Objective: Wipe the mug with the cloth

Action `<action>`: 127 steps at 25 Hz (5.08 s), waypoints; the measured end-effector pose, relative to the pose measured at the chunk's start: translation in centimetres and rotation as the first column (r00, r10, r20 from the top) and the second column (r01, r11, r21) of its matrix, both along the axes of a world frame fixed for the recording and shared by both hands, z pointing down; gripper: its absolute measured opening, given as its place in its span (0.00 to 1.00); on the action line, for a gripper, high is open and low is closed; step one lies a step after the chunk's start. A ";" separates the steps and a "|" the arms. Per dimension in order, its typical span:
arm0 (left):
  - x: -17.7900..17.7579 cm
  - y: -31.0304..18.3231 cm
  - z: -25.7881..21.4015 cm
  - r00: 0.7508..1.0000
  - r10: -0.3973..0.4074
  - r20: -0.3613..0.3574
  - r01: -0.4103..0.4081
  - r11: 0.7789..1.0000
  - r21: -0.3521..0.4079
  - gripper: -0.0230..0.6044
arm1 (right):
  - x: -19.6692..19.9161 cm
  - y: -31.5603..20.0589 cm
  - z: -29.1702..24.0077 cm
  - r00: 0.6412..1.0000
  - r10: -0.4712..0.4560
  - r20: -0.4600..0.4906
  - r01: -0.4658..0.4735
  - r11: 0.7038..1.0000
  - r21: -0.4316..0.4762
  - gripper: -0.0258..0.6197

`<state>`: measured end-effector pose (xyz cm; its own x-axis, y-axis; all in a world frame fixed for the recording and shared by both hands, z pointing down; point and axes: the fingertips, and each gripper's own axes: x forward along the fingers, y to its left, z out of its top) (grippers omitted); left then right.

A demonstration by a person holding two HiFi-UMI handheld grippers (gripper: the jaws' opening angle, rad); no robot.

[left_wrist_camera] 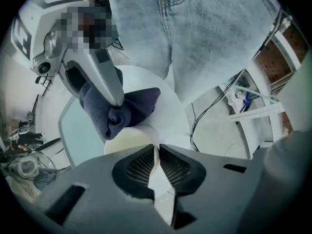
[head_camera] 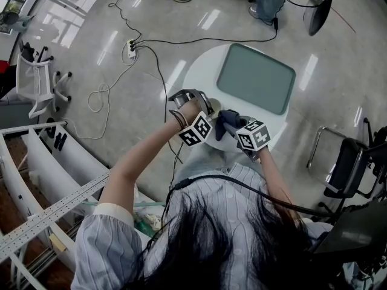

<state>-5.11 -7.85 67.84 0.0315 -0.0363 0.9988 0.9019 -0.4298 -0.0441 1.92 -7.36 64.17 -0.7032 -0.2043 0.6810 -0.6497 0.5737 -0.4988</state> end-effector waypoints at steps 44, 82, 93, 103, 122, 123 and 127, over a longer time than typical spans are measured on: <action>3.2 0.8 -1.1 0.580 -0.788 -0.204 0.754 0.615 -0.232 0.11 | 0.0 -0.4 0.7 1.000 0.023 -0.003 -0.023 0.999 -0.026 0.16; 2.7 -0.4 -5.8 0.406 -0.905 -0.128 0.800 0.420 -0.428 0.23 | 0.8 -4.9 -0.2 0.950 -0.282 -0.135 0.291 0.955 0.052 0.16; 6.0 -1.1 -3.8 -0.168 -0.977 -0.129 0.848 -0.076 -0.524 0.23 | 0.6 -4.9 -0.2 0.953 -0.275 -0.126 0.283 0.958 0.049 0.16; 5.7 -1.7 -1.8 -0.053 -0.974 -0.220 0.907 0.045 -0.419 0.10 | 0.3 -5.0 -0.1 0.967 -0.235 -0.097 0.240 0.970 0.039 0.16; 3.0 0.8 -1.3 0.638 -0.748 -0.185 0.681 0.659 -0.319 0.10 | 0.2 -5.2 -0.2 0.959 -0.259 -0.118 0.264 0.964 0.037 0.16; 3.0 0.8 -1.3 0.667 -0.722 -0.183 0.657 0.686 -0.311 0.10 | 0.3 -5.3 -0.2 0.958 -0.259 -0.122 0.265 0.963 0.038 0.16; 2.9 0.8 -1.2 0.740 -0.650 -0.174 0.590 0.751 -0.296 0.10 | 0.2 -6.4 -0.5 0.960 -0.248 -0.131 0.256 0.966 0.048 0.16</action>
